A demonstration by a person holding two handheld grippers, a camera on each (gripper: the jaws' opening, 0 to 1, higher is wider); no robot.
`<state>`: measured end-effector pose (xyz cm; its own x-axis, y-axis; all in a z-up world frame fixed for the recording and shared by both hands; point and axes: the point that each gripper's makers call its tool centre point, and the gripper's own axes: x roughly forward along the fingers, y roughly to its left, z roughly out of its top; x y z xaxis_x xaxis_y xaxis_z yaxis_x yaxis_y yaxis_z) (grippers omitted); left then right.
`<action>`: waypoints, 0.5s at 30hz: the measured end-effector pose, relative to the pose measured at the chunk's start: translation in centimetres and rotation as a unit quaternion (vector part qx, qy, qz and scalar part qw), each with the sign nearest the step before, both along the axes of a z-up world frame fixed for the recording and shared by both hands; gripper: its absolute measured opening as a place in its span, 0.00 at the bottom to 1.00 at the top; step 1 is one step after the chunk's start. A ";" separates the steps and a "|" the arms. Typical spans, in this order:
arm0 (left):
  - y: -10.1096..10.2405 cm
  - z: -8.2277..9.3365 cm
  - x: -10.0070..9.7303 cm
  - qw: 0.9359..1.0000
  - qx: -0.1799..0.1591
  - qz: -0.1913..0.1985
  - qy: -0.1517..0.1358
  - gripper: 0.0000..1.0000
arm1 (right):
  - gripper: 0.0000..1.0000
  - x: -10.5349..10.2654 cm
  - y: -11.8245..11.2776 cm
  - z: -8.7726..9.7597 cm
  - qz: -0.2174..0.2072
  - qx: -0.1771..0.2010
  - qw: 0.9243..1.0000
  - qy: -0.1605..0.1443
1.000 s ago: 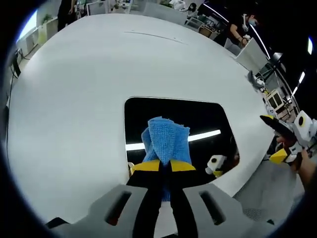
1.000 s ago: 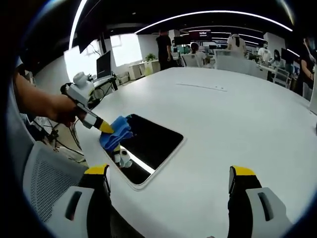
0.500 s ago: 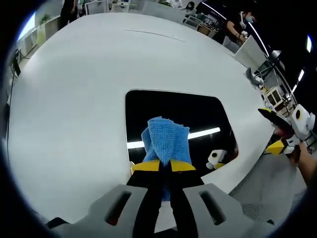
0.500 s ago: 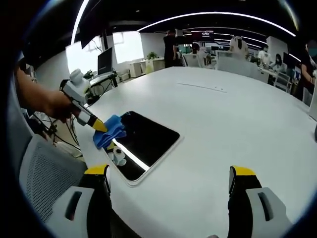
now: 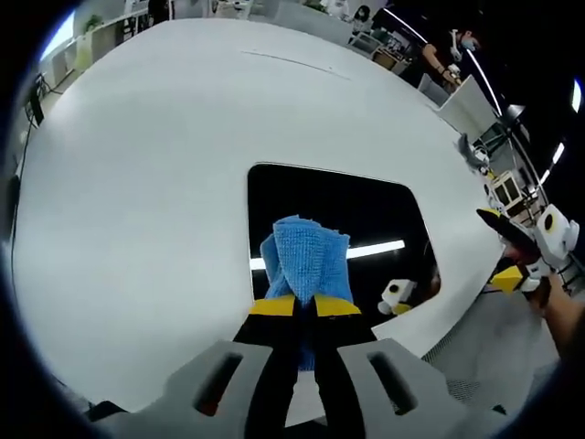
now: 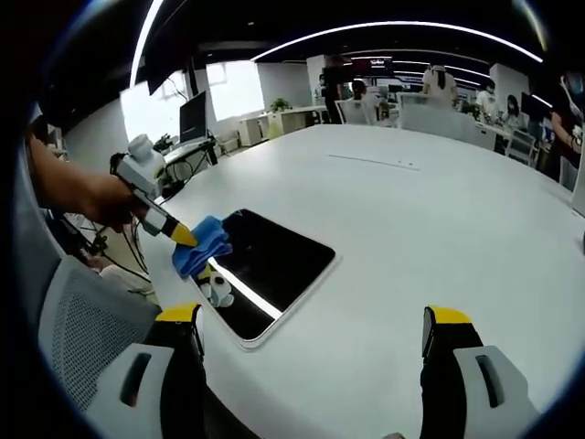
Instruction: Wipe the mirror surface with the cleaning cloth until all visible marks leave the cleaned area.
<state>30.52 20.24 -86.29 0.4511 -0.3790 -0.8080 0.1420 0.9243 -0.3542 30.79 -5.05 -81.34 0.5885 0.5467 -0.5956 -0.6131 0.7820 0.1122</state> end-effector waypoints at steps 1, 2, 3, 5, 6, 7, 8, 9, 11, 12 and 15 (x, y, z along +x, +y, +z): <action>0.2 0.0 0.0 1.000 -0.001 0.002 0.001 0.02 | 0.99 0.0 0.0 0.0 0.000 0.000 1.000 0.000; 0.3 -0.1 0.0 1.000 -0.001 0.003 0.001 0.02 | 0.99 0.0 0.0 0.0 0.000 -0.001 1.000 0.000; 0.4 -0.1 0.1 1.000 -0.005 0.007 0.002 0.02 | 0.99 0.0 0.1 -0.1 0.000 -0.001 1.000 0.000; 0.6 0.0 0.0 1.000 -0.006 0.009 0.003 0.02 | 0.99 0.0 0.1 -0.2 0.001 -0.001 1.000 0.001; 0.7 0.1 0.0 1.000 -0.004 0.010 0.004 0.02 | 0.99 0.0 0.1 -0.3 0.001 -0.001 1.000 0.001; 0.8 0.1 0.0 1.000 -0.004 0.011 0.004 0.02 | 0.99 0.0 0.1 -0.3 0.001 -0.002 1.000 0.002; 1.0 0.1 0.0 1.000 -0.005 0.014 0.005 0.02 | 0.99 0.0 0.1 -0.2 0.001 -0.001 1.000 0.002; 1.2 0.0 0.1 1.000 -0.005 0.015 0.005 0.02 | 0.99 0.0 0.1 -0.2 0.001 0.000 1.000 0.002; 1.3 0.0 0.1 1.000 -0.005 0.016 0.005 0.02 | 0.99 0.1 0.1 -0.2 0.000 -0.001 1.000 0.001; 1.3 0.0 0.1 1.000 -0.005 0.015 0.006 0.02 | 0.99 0.1 0.1 -0.2 0.000 0.000 1.000 0.001; 1.3 0.1 0.0 1.000 -0.005 0.016 0.006 0.02 | 0.99 0.2 0.2 -0.2 -0.001 0.001 1.000 0.000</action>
